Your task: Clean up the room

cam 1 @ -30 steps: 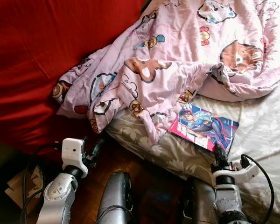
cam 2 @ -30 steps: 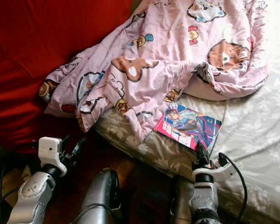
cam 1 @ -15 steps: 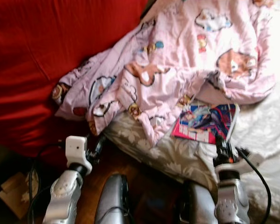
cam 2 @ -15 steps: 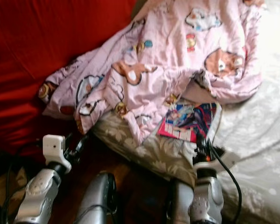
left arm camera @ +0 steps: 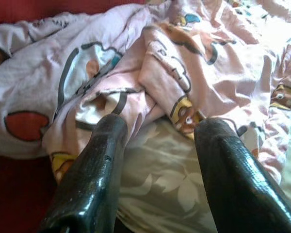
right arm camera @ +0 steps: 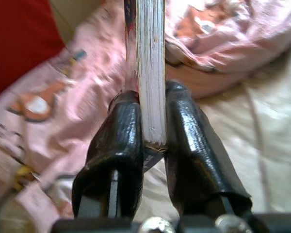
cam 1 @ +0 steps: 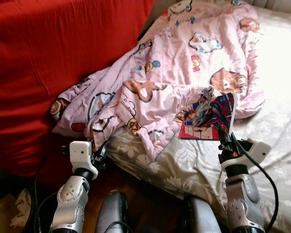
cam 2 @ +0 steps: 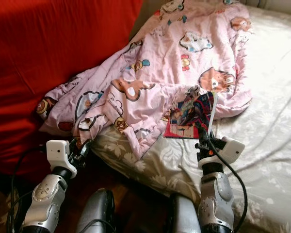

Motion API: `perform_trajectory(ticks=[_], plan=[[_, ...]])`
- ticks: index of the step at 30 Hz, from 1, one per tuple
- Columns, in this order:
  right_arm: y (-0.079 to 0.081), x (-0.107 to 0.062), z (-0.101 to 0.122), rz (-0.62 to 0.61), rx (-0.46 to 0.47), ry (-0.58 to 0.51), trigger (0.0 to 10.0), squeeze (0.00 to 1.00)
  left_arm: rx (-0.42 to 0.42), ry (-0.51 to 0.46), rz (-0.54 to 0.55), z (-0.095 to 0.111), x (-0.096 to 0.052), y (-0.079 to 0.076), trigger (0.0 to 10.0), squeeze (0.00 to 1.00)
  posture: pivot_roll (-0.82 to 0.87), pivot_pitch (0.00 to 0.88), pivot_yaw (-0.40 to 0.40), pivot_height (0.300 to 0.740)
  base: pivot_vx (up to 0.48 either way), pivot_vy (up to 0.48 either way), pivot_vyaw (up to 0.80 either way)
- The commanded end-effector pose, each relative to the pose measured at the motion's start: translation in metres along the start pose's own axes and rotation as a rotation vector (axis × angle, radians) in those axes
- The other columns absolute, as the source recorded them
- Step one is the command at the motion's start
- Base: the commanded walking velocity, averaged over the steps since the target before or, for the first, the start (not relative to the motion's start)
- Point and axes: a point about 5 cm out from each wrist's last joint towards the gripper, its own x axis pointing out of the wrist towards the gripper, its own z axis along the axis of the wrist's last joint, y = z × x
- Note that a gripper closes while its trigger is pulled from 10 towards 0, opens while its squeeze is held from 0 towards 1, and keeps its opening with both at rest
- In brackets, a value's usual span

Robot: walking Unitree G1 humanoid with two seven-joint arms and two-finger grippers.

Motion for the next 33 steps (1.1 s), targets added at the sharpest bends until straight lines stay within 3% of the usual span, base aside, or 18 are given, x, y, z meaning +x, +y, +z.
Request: perform_trajectory(ticks=[1, 6, 25, 33], plan=[[0.0, 0.001, 0.006, 0.0, -0.053, -0.015, 10.0, 0.0, -0.01, 0.008, 0.019, -0.004, -0.002, 0.004, 10.0, 0.0, 0.05, 0.131, 0.014, 0.612, 0.0, 0.0, 0.0], [-0.001, 0.007, 0.012, -0.019, -0.148, -0.016, 10.0, 0.0, -0.014, 0.003, 0.017, -0.003, 0.002, 0.002, 10.0, 0.0, 0.04, 0.15, 0.009, 0.612, 0.0, 0.0, 0.0], [0.004, 0.012, 0.005, -0.008, -0.152, 0.019, 10.0, 0.0, -0.042, -0.003, 0.055, -0.006, 0.003, 0.009, 10.0, 0.0, 0.05, 0.14, -0.004, 0.722, 0.0, 0.0, 0.0], [0.003, 0.014, 0.002, -0.029, -0.169, 0.041, 10.0, 0.0, -0.034, -0.002, 0.052, -0.006, 0.003, 0.008, 10.0, 0.0, 0.04, 0.155, -0.005, 0.722, 0.0, 0.0, 0.0]])
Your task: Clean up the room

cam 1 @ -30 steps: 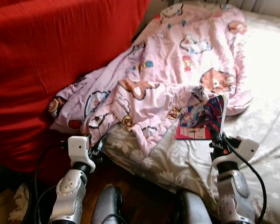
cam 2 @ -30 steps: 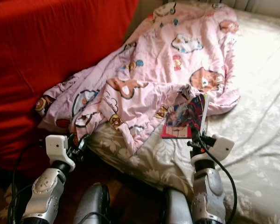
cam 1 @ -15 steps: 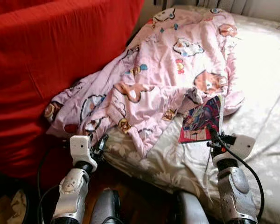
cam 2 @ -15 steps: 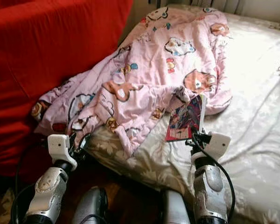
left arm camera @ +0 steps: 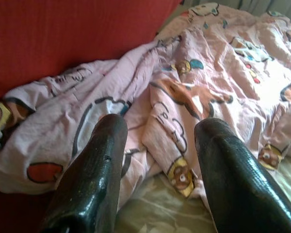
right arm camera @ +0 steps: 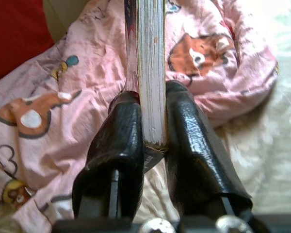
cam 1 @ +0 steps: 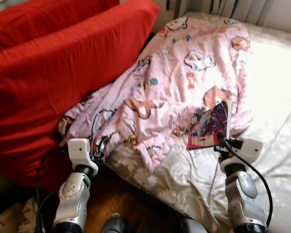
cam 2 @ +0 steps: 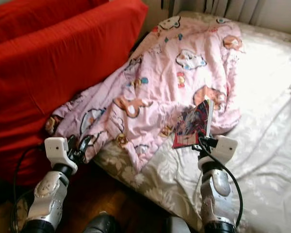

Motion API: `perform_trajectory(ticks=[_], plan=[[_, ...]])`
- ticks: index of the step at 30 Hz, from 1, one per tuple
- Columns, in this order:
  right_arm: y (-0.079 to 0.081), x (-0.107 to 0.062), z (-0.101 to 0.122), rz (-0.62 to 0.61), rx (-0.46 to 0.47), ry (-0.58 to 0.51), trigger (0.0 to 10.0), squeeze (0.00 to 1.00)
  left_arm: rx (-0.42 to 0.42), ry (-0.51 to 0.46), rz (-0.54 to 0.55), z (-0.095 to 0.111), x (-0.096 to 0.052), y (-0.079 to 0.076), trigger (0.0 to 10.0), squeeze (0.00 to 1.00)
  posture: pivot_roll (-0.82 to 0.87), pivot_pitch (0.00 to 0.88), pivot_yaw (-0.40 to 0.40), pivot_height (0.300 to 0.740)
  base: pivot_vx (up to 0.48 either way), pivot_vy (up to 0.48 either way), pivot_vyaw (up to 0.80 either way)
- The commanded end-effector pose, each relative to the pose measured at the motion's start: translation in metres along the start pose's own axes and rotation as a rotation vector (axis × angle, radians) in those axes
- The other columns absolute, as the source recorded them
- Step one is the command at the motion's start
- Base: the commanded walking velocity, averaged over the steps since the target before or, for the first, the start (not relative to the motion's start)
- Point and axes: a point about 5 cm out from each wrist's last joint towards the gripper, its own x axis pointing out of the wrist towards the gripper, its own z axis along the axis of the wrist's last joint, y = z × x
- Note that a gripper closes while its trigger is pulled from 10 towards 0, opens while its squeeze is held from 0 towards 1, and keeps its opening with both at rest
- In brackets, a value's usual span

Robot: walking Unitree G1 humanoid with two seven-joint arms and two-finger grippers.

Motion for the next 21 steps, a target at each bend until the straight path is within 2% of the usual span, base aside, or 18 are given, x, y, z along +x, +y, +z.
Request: perform_trajectory(ticks=[1, 5, 10, 14, 21], plan=[[0.0, -0.001, -0.001, -0.001, -0.015, -0.008, 10.0, 0.0, 0.01, 0.025, 0.011, -0.007, -0.006, 0.004, 10.0, 0.0, 0.04, 0.155, -0.005, 0.722, 0.0, 0.0, 0.0], [-0.005, -0.002, -0.005, -0.041, 0.009, 0.012, 10.0, 0.0, 0.016, 0.022, 0.008, -0.007, -0.006, 0.003, 10.0, 0.0, 0.04, 0.158, -0.008, 0.722, 0.0, -0.354, -0.1], [-0.006, -0.003, -0.008, -0.044, 0.009, 0.02, 10.0, 0.0, 0.021, 0.017, 0.01, -0.006, -0.006, 0.005, 10.0, 0.0, 0.04, 0.161, -0.008, 0.722, 0.0, -0.392, -0.71], [-0.008, -0.004, -0.011, -0.07, -0.008, 0.032, 10.0, 0.0, 0.019, 0.014, 0.01, -0.006, -0.006, 0.006, 10.0, 0.0, 0.04, 0.164, -0.008, 0.722, 0.0, -0.455, 0.0], [-0.006, -0.006, -0.014, -0.064, 0.019, 0.034, 10.0, 0.0, 0.022, 0.012, 0.007, -0.005, -0.006, 0.006, 10.0, 0.0, 0.04, 0.167, -0.004, 0.722, 0.0, -0.458, 0.0]])
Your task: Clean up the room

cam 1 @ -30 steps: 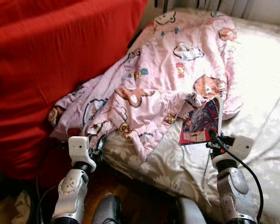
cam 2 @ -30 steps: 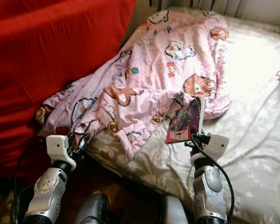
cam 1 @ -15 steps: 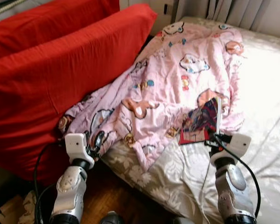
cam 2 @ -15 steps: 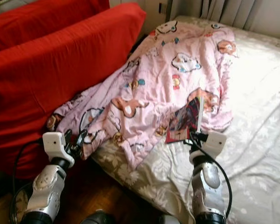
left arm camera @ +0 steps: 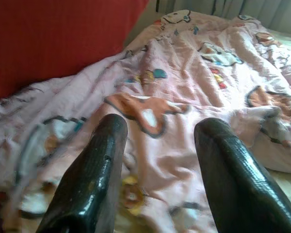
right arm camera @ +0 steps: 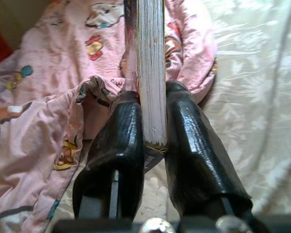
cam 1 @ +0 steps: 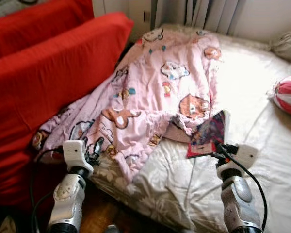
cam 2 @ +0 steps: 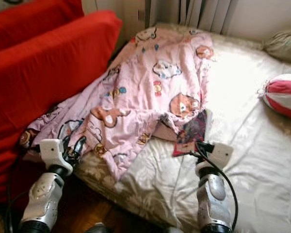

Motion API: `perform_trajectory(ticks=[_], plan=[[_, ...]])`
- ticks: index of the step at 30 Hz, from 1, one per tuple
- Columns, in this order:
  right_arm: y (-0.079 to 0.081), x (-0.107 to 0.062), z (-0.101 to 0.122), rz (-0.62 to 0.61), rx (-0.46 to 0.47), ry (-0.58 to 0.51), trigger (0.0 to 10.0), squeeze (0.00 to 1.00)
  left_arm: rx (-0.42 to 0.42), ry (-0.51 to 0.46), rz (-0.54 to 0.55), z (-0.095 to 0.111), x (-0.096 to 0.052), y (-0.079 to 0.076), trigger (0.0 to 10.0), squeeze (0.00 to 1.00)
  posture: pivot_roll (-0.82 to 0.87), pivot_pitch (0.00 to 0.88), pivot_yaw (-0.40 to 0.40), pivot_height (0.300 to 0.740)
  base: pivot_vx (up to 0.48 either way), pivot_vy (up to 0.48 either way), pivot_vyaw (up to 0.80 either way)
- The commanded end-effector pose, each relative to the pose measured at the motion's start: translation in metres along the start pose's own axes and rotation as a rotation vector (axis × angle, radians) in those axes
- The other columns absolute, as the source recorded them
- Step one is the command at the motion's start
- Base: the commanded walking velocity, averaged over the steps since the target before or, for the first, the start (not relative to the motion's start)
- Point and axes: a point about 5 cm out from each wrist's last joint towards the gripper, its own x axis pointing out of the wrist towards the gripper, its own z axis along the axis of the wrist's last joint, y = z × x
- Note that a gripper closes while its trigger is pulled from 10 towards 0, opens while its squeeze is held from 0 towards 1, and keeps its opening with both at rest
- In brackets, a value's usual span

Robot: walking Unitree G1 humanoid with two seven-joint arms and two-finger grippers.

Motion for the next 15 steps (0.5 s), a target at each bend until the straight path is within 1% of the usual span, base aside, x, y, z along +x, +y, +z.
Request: perform_trajectory(ticks=[1, 2, 5, 8, 15], plan=[[-0.0053, -0.0007, 0.0054, -0.022, 0.007, -0.036, 10.0, 0.0, -0.001, 0.02, -0.008, -0.006, -0.0038, -0.0026, 10.0, 0.0, 0.04, 0.167, -0.004, 0.722, 0.0, -0.458, 0.0], [-0.0045, -0.0006, 0.0049, -0.025, 0.03, -0.036, 10.0, 0.0, 0.0, 0.02, -0.008, -0.0058, -0.0033, -0.0023, 10.0, 0.0, 0.04, 0.17, -0.003, 0.722, 0.0, -0.458, -0.7], [-0.0029, -0.0008, 0.0054, -0.015, 0.009, -0.039, 10.0, 0.0, 0.0, 0.017, -0.011, -0.0046, -0.0022, -0.0025, 10.0, 0.0, 0.04, 0.178, -0.002, 0.722, 0.0, -0.458, -0.7], [-0.0029, -0.002, 0.0035, -0.022, 0.022, -0.035, 10.0, 0.0, -0.001, 0.015, -0.012, -0.004, -0.002, -0.0026, 10.0, 0.0, 0.04, 0.181, -0.002, 0.722, 0.0, -0.458, -0.67], [-0.0028, -0.0028, 0.0016, -0.022, 0.025, -0.033, 10.0, 0.0, -0.002, 0.015, -0.012, -0.0043, -0.0019, -0.0032, 10.0, 0.0, 0.04, 0.186, -0.001, 0.722, 0.0, -0.456, 0.0]])
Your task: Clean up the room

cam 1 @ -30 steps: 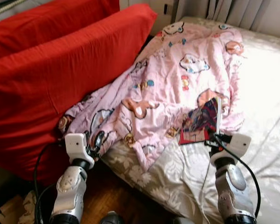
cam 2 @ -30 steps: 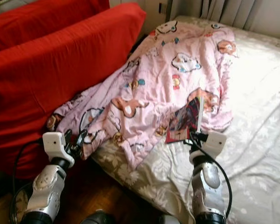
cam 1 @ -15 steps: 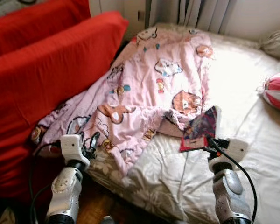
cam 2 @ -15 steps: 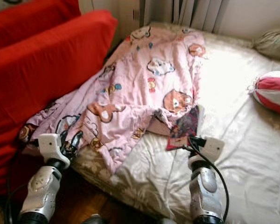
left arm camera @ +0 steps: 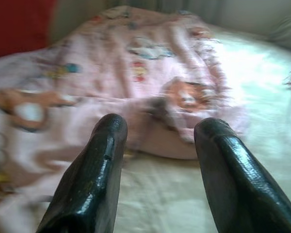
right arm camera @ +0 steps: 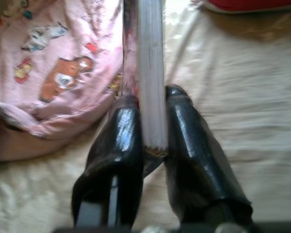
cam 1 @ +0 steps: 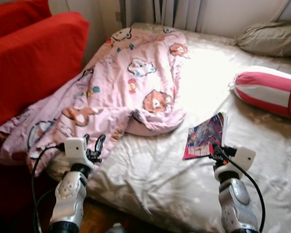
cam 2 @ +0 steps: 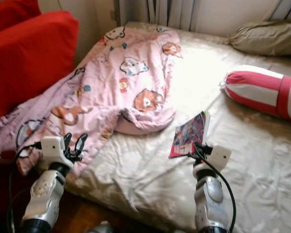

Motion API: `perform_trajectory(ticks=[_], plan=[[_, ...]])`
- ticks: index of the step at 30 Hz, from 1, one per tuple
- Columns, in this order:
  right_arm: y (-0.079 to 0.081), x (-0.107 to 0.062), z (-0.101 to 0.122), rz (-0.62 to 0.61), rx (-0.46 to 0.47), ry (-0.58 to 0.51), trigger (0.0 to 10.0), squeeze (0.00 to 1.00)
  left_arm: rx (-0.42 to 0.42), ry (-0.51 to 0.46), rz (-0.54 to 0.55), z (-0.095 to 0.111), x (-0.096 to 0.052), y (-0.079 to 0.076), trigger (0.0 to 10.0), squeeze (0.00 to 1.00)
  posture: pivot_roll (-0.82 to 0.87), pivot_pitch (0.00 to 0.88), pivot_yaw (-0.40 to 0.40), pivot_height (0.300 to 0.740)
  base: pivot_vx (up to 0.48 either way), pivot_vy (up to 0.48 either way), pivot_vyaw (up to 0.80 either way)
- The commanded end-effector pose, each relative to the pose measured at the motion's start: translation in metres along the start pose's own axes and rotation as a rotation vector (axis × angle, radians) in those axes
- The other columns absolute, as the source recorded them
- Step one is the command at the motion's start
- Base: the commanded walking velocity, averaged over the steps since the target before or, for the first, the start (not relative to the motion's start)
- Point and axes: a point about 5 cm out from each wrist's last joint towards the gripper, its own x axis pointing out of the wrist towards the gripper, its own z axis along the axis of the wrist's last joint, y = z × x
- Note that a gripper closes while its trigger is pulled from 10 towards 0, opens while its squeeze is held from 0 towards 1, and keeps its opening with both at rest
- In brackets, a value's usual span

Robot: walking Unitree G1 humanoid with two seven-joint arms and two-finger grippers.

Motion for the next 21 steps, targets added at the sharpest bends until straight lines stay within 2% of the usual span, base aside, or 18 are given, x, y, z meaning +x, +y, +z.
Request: perform_trajectory(ticks=[1, 8, 11, 21], plan=[[0.0034, 0.0021, 0.0075, 0.01, 0.002, -0.041, 10.0, 0.0, 0.016, 0.025, 0.016, -0.0041, -0.0053, 0.0078, 10.0, 0.0, 0.04, 0.183, -0.001, 0.722, 0.0, -0.454, 0.0], [0.0037, 0.0024, 0.0056, 0.004, 0.014, -0.029, 10.0, 0.0, 0.014, 0.026, 0.009, -0.0047, -0.004, 0.0056, 10.0, 0.0, 0.04, 0.169, 0.0, 0.722, 0.0, -0.439, 0.0], [0.0048, 0.0027, 0.004, 0.008, 0.02, -0.017, 10.0, 0.0, 0.013, 0.025, 0.009, -0.0044, -0.0035, 0.0055, 10.0, 0.0, 0.04, 0.171, -0.002, 0.722, 0.0, -0.39, -0.67], [0.0057, 0.0003, 0.0011, 0.015, 0.007, -0.011, 10.0, 0.0, 0.009, 0.025, 0.017, -0.0054, -0.0053, 0.0061, 10.0, 0.0, 0.04, 0.177, -0.004, 0.722, 0.0, 0.0, -0.64]])
